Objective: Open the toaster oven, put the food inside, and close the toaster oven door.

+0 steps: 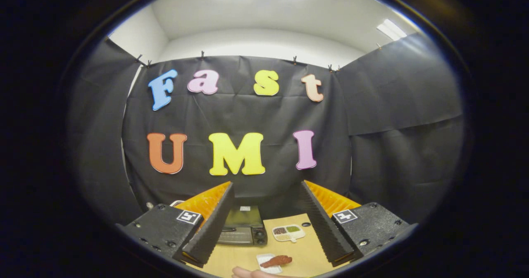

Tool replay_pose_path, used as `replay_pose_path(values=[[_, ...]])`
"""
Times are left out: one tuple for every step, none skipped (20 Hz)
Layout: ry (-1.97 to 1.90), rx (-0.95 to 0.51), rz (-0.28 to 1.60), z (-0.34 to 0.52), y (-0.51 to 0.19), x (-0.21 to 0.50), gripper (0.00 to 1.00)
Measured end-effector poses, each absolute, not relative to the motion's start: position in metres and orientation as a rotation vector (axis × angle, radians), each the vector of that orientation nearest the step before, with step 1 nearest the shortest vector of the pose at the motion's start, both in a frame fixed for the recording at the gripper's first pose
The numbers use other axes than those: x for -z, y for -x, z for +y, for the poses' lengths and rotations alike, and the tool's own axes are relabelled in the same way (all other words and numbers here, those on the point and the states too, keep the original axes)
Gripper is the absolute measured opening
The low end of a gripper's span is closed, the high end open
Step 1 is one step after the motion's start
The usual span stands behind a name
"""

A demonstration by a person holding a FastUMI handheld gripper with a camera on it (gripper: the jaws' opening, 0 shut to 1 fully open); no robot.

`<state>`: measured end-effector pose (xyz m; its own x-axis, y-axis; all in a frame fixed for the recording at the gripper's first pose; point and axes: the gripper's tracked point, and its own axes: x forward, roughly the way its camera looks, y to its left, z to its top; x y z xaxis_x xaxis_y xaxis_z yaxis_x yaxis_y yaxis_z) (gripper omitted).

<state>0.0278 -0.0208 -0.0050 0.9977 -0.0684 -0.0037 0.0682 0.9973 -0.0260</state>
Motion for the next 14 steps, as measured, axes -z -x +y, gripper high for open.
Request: replay_pose_path(values=[[0.024, 0.067, 0.003, -0.02, -0.03, 0.005, 1.0], [0.024, 0.067, 0.004, -0.02, -0.034, 0.007, 1.0], [0.022, 0.066, 0.01, -0.018, -0.039, 0.01, 1.0], [0.019, 0.064, 0.022, -0.016, -0.046, 0.016, 1.0], [0.016, 0.059, 0.027, -0.012, -0.055, 0.022, 1.0], [0.023, 0.045, 0.037, -0.005, -0.064, 0.032, 1.0], [0.041, 0.033, 0.052, 0.001, -0.078, 0.044, 1.0], [0.068, 0.018, 0.067, 0.008, -0.094, 0.057, 1.0], [0.094, 0.011, 0.09, 0.014, -0.111, 0.071, 1.0], [0.103, 0.006, 0.12, 0.018, -0.127, 0.088, 1.0], [0.093, -0.006, 0.155, 0.025, -0.144, 0.106, 1.0], [0.075, -0.018, 0.195, 0.033, -0.159, 0.123, 1.0], [0.054, -0.027, 0.237, 0.039, -0.173, 0.141, 1.0], [0.037, -0.036, 0.277, 0.045, -0.186, 0.158, 1.0]])
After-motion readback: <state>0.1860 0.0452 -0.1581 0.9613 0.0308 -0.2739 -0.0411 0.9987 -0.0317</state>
